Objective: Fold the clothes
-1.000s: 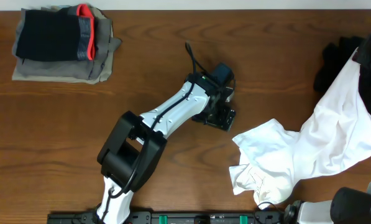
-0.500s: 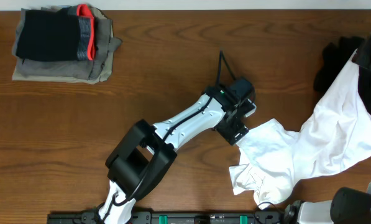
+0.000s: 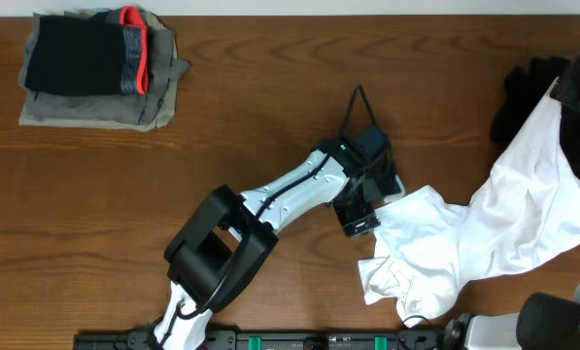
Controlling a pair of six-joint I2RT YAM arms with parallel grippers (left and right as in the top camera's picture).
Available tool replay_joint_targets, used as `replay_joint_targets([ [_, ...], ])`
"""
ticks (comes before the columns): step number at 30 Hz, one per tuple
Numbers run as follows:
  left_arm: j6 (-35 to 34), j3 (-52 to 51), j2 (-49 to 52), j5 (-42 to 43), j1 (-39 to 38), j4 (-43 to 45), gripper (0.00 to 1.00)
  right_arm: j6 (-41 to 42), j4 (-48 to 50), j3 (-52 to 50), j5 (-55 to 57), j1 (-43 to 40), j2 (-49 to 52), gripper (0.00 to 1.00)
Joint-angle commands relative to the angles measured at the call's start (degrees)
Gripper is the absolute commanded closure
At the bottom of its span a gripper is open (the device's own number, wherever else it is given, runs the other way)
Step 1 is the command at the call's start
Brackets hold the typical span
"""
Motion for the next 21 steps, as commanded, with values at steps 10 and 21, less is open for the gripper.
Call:
replay_joint_targets([
  [10, 11.6, -3.6, 0.9, 1.2, 0.1, 7.0, 0.15, -0.6, -0.5, 0.5, 0.2, 0.0, 0.1, 0.99],
  [21, 12.7, -4.1, 0.9, 1.0, -0.8, 9.0, 0.15, -0.6, -0.5, 0.5, 0.2, -0.1, 0.1, 0.99],
])
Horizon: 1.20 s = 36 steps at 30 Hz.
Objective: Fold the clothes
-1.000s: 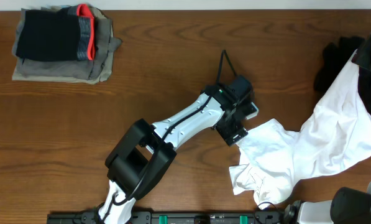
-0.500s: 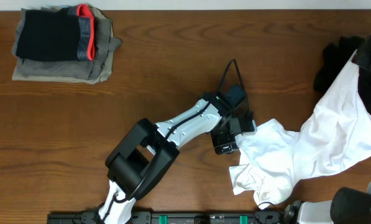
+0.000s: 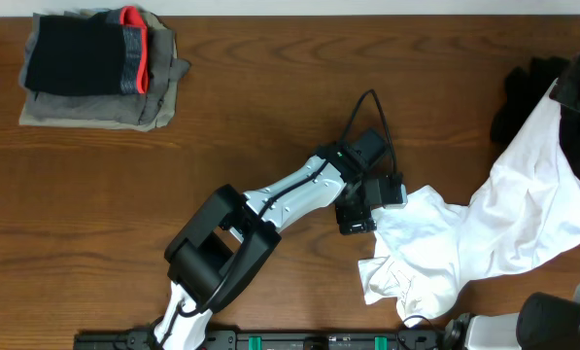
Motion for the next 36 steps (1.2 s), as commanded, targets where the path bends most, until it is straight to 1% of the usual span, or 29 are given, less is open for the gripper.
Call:
replay_joint_targets([
  [1, 1.9, -1.0, 0.9, 0.6, -0.9, 0.0, 0.15, -0.6, 0.0, 0.5, 0.2, -0.1, 0.1, 0.98],
  [4, 4.3, -1.8, 0.9, 0.5, -1.7, 0.0, 0.20, -0.6, 0.0, 0.5, 0.2, -0.1, 0.1, 0.98],
  [7, 7.2, -2.9, 0.9, 0.6, -2.5, 0.0, 0.29, -0.6, -0.1, 0.5, 0.8, -0.1, 0.1, 0.98],
  [9, 8.5, -3.4, 0.9, 0.6, -2.8, 0.5, 0.30, -0.6, -0.1, 0.5, 0.8, -0.1, 0.1, 0.98],
  [15, 8.4, -3.8, 0.9, 0.7, -2.9, 3.0, 0.30, -0.6, -0.4, 0.5, 0.8, -0.1, 0.1, 0.98],
  [20, 8.4, -3.8, 0.9, 0.8, -3.2, 5.1, 0.32, -0.6, -0.5, 0.5, 0.8, -0.1, 0.1, 0.98],
  [24, 8.4, -4.0, 0.9, 0.8, -3.2, 5.2, 0.45, -0.6, -0.6, 0.5, 0.8, -0.1, 0.1, 0.98],
  [25, 8.4, -4.0, 0.9, 0.8, -3.2, 5.2, 0.50, -0.6, -0.5, 0.5, 0.8, 0.0, 0.1, 0.98],
  [27, 8.4, -4.0, 0.9, 0.8, -3.2, 5.3, 0.62, -0.6, -0.5, 0.5, 0.8, 0.0, 0.1, 0.99],
  [29, 8.4, -4.0, 0.9, 0.5, -3.2, 5.7, 0.78, -0.6, -0.5, 0.5, 0.8, -0.1, 0.1, 0.98],
  [30, 8.4, -4.0, 0.9, -0.2, -3.2, 6.0, 0.89, -0.6, -0.5, 0.5, 0.8, -0.1, 0.1, 0.99],
  [31, 8.4, -4.0, 0.9, -1.0, -3.2, 6.3, 0.94, -0.6, -0.5, 0.5, 0.8, 0.0, 0.1, 0.99],
  [34, 8.3, -4.0, 0.9, -5.6, -3.2, 7.4, 0.94, -0.6, -0.5, 0.5, 0.8, 0.0, 0.1, 0.99],
  [36, 7.8, -4.0, 0.9, -10.3, -3.2, 8.4, 0.94, -0.6, -0.5, 0.5, 0.8, -0.1, 0.1, 0.98],
])
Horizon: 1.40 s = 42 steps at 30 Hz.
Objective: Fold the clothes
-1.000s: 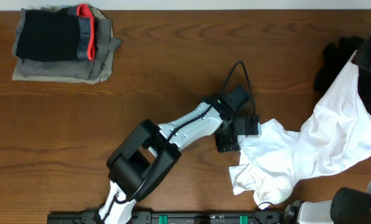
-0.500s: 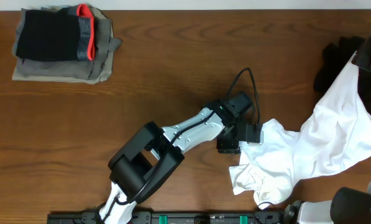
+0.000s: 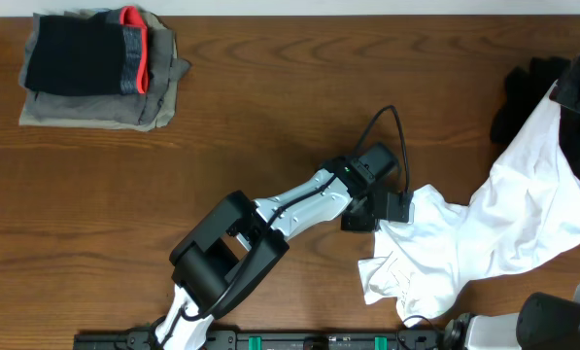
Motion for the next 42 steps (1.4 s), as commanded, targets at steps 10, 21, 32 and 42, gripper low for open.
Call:
replay_joint_targets([
  [10, -24.8, 0.7, -0.9, -26.1, 4.5, 5.1, 0.94, -0.6, 0.0, 0.5, -0.1, 0.0, 0.1, 0.99],
  [21, -42.6, 1.9, -19.8, -26.0, 20.4, 5.2, 0.94, -2.6, 3.6, 0.5, -5.9, 0.2, 0.1, 0.99],
  [32, -41.9, 1.9, -41.7, -26.0, 29.4, 6.1, 0.94, -4.0, 7.1, 0.5, -8.5, 2.2, -1.0, 0.99],
  [42, -36.8, 2.1, -60.0, -26.1, 32.8, 7.2, 0.94, -3.9, 8.6, 0.6, -8.9, 2.7, -8.1, 0.99],
])
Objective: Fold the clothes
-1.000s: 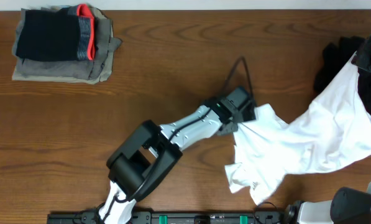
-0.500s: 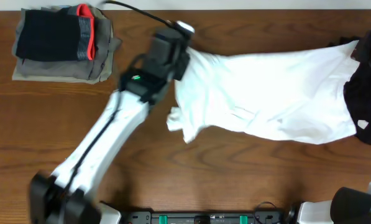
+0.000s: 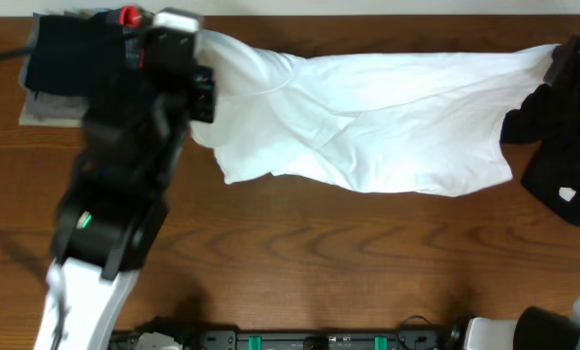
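Observation:
A white garment (image 3: pixel 367 126) hangs stretched in a wide band across the far half of the table, from upper left to upper right. My left gripper (image 3: pixel 200 70) is shut on its left end; the raised arm looks large and blurred in the overhead view. At the right edge my right gripper (image 3: pixel 562 60) holds the garment's right end, though the fingers themselves are hard to make out.
A folded stack of dark and grey clothes (image 3: pixel 51 68) with a red trim lies at the far left, partly hidden behind my left arm. A black garment (image 3: pixel 562 165) lies crumpled at the right edge. The brown wooden table (image 3: pixel 319 262) shows in front.
My left gripper was at the crumpled white garment's left edge at mid-table. It is now raised at the far left with that end, and the garment is spread out between both grippers.
The white garment lay bunched at the right, its top end held up by my right gripper. My left gripper stood beside its left edge, then closer, then on the cloth. Now the garment is stretched wide across the table between the two grippers.

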Controlling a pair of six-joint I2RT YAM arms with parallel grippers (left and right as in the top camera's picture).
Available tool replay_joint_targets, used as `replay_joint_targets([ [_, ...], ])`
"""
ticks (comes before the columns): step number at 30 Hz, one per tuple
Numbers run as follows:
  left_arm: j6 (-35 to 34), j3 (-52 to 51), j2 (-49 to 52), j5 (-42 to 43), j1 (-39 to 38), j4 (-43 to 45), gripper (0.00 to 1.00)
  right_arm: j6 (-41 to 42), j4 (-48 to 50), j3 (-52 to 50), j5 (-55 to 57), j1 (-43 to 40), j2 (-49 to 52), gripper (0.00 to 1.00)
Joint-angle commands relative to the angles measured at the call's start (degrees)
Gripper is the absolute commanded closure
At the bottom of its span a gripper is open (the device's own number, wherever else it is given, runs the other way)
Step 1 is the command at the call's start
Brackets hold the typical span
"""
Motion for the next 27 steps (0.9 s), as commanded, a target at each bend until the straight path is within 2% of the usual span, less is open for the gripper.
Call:
replay_joint_targets([
  [1, 3.9, 1.2, -6.1, -0.5, 0.4, 0.8, 0.94, -0.4, 0.4, 0.6, -0.7, 0.6, -5.5, 0.99],
  [17, 6.3, 1.2, -22.2, -1.0, 0.4, 0.4, 0.94, 0.2, -3.4, 0.6, 4.5, 0.7, -23.9, 0.99],
  [22, 6.8, 1.2, -22.9, -2.3, 0.4, 0.4, 0.94, 0.2, -4.4, 0.6, 5.8, 0.7, -24.8, 0.99],
  [27, 7.0, 1.2, -20.2, -3.6, 0.4, 0.4, 0.94, 1.5, -4.6, 0.6, 7.3, 0.7, -21.3, 0.99],
])
